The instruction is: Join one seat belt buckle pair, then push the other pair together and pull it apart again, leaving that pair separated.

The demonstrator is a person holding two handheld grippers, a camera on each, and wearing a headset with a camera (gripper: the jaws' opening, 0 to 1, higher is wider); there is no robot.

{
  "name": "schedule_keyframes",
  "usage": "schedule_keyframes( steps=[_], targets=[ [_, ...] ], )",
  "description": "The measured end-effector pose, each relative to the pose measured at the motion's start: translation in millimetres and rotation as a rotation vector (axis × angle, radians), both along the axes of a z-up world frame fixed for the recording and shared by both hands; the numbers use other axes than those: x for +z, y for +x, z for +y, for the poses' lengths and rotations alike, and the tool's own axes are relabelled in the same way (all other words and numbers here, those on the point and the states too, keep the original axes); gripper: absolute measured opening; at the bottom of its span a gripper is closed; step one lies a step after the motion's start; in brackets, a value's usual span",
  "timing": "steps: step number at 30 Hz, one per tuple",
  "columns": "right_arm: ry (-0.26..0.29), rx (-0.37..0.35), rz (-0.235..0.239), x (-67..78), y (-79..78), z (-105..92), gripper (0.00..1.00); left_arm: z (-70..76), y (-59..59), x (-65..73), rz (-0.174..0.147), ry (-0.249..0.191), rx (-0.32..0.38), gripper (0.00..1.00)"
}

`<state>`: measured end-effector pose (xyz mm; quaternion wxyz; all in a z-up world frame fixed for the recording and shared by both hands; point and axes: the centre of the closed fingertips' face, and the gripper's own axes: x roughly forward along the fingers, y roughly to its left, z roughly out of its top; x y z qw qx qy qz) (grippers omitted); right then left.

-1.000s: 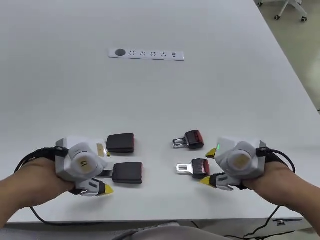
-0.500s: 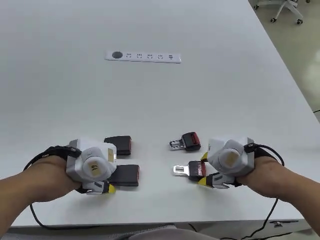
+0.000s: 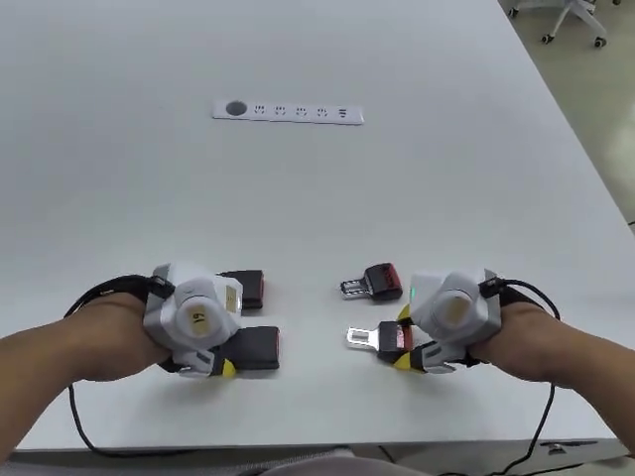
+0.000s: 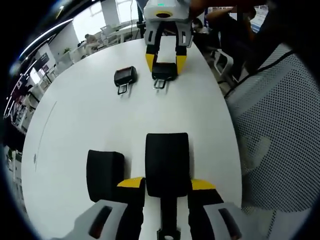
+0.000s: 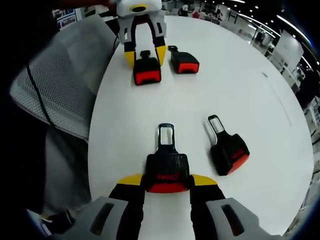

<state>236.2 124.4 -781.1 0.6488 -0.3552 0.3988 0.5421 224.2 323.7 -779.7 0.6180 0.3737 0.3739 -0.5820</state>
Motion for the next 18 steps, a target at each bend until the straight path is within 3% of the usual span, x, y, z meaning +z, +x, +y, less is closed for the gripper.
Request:
schedule_keyframes(
  steps=[1,7,12,18],
  targets=[
    [0.015,0.034,0.004,-0.6,-1.7,1.2,0.33,-0.2,-0.7,-0.4,0.007,0.002,-0.008,0.33],
    [0.031,0.073,0.028,-3.7,-3.9,1.1,0.32,-1.0,-0.7,-2.1,0.019,0.006,-0.047,0.34],
    [0.034,0.083,0.030,-5.1,-1.5,-0.2,0.32,-2.3,-1.3,-1.3,0.037,-0.003,-0.059,0.34],
    [0.030,0.071,0.027,-6.5,-2.1,0.0,0.32,-2.7,-2.1,-1.5,0.033,-0.014,-0.050,0.33]
  ],
)
